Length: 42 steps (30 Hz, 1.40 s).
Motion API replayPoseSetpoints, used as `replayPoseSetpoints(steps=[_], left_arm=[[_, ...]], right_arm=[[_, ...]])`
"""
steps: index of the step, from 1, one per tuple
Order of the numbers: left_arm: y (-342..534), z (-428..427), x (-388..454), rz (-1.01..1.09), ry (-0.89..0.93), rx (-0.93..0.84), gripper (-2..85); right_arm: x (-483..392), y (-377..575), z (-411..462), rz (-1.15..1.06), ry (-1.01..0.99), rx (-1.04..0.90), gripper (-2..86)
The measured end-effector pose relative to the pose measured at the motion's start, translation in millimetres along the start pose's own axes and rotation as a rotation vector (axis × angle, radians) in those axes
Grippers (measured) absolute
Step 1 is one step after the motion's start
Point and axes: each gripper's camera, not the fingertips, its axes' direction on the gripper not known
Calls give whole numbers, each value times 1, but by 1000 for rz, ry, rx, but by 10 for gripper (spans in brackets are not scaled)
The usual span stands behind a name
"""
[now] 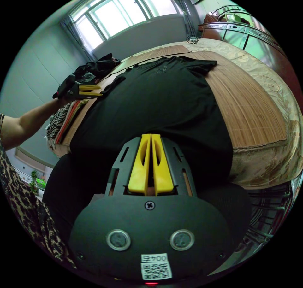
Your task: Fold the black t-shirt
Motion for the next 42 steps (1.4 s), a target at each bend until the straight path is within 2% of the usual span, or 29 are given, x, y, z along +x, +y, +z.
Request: replayPoseSetpoints(steps=[3,5,7,9,11,16,21,29,36,42], left_arm=[[-2,-14,-8,-8,44,27,98],[-1,-21,-22,-112,86,77,98],[5,-20,-42,-290,182,124,103],[17,-8,-68,-551,405,196,121],[22,-3,-73,-657,496,245,133],[12,-6,-53,-601,385,179,131],[19,4,-57,-673,405,134,119],[10,10,-61,-636,419,76,102],[3,9,-67,-619,375,-2,40],[10,-29,-70,-622,277,171,28]], right_arm=[[-1,0,0,-1,1,1,-7],[-1,0,0,-1,0,1,-7],[-2,0,0,-1,0,1,-7],[-2,0,0,1,-1,1,-7],[-2,1,-1,2,-4,1,-7],[-2,2,-2,1,-7,1,-7],[-2,3,-3,2,-11,1,-7],[-1,6,-5,6,-11,1,-7],[1,8,-7,12,-14,0,-7],[3,11,-9,14,-14,1,-7]])
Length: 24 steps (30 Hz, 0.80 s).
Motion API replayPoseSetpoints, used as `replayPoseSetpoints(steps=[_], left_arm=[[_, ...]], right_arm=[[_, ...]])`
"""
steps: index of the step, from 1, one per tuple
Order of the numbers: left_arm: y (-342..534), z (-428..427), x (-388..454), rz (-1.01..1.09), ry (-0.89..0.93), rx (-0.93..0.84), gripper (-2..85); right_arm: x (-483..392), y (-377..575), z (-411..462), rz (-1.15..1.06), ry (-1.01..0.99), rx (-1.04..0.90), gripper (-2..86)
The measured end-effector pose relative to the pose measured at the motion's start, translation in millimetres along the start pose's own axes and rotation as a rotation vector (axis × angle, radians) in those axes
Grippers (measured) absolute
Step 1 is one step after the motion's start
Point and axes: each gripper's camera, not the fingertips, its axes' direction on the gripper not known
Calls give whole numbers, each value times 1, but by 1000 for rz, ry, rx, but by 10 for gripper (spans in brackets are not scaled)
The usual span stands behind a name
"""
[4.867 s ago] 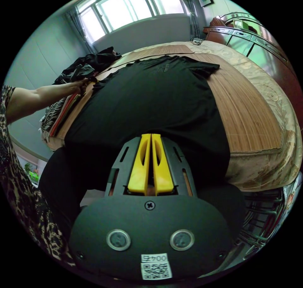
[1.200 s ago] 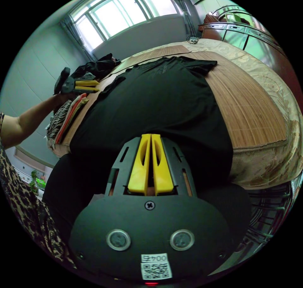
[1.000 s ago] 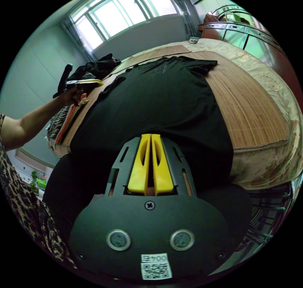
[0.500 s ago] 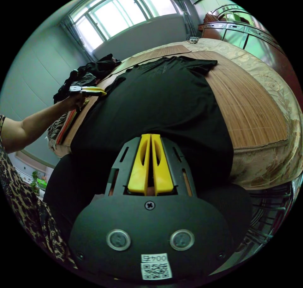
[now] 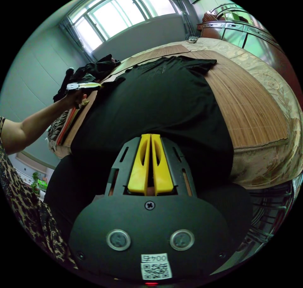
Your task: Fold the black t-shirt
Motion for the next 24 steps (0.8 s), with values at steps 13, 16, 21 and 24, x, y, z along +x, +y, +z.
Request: replayPoseSetpoints(steps=[13,16,21,24], left_arm=[[16,-10,29,355,-209,-68,66],[13,-30,-12,150,-87,9,63],[12,-34,-90,-216,86,116,20],[3,-9,-123,-349,78,43,9]], right_arm=[[9,7,-6,4,0,0,-7],[12,9,-7,5,-2,1,-7],[17,11,-9,4,-4,3,-7],[22,12,-11,6,-8,1,-7]])
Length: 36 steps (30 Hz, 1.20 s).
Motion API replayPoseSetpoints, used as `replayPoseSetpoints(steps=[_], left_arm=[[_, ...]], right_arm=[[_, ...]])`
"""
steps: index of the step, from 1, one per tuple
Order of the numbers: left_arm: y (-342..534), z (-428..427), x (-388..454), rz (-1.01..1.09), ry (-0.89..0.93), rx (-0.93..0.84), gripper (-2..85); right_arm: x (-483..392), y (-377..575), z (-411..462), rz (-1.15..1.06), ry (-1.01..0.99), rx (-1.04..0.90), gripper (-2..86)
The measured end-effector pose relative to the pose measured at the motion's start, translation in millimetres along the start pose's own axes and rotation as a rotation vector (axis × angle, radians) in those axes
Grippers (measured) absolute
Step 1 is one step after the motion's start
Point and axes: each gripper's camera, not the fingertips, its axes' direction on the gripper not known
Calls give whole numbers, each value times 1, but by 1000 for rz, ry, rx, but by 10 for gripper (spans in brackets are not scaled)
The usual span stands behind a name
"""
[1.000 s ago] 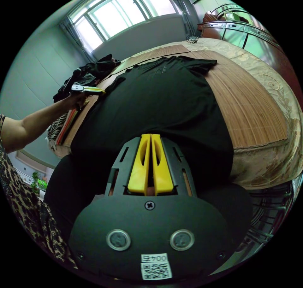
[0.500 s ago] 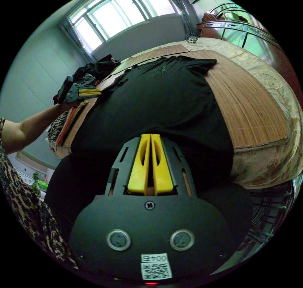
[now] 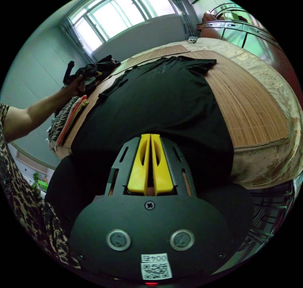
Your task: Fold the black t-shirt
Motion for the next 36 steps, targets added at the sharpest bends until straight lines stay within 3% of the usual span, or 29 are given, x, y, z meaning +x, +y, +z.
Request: replayPoseSetpoints(steps=[4,8,14,21,24,28,32,36], left_arm=[[-17,53,5,99,-152,-197,4],[-20,87,1,106,-141,-331,3],[-5,91,-37,166,-369,-337,3],[31,17,-86,-9,-210,-101,3],[59,-8,-84,-6,-98,-86,2],[108,-23,-58,56,111,-199,2],[168,-78,-48,-50,246,-50,3],[259,-139,-33,-29,147,-10,15]], right_arm=[[9,0,-1,2,-12,-4,-8],[18,1,-3,4,-29,-6,-8],[31,0,-4,2,-33,-13,-8],[45,-1,-4,4,-21,-13,-8],[52,-2,-4,5,-15,-11,-7],[66,-5,-3,19,-32,-24,-7],[91,-10,-34,76,-117,19,-2],[114,-4,-75,122,-56,85,23]])
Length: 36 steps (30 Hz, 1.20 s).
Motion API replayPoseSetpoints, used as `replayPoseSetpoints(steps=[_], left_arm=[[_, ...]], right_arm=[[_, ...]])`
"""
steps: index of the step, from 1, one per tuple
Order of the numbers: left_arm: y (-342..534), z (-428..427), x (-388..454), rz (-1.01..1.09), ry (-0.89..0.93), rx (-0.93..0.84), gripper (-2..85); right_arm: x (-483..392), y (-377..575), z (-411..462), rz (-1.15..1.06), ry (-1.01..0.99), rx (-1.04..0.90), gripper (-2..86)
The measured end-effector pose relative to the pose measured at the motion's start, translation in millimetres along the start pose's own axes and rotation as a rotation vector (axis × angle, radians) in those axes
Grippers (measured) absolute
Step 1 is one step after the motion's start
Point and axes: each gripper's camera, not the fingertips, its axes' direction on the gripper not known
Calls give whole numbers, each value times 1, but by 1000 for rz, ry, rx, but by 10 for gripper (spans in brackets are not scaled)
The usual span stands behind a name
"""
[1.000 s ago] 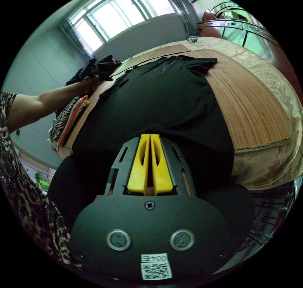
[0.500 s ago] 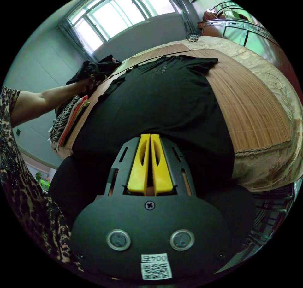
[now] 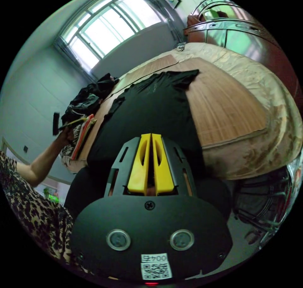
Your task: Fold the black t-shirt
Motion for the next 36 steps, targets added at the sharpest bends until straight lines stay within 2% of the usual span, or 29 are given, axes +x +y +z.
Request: replayPoseSetpoints(steps=[3,9,17,21,26,36], left_arm=[[66,-18,5,-46,25,-87,42],[157,-15,22,-70,172,-293,114],[189,-3,35,-68,178,-439,133],[204,9,37,-61,141,-516,144],[224,33,39,-119,219,-598,150],[262,58,45,-290,259,-610,141]], right_arm=[[24,2,-16,56,63,-22,73],[89,-2,6,166,-3,-254,125],[140,-20,64,358,7,-533,193],[142,-26,84,404,39,-560,219],[152,-31,111,448,107,-677,237],[158,-46,122,392,160,-643,205]])
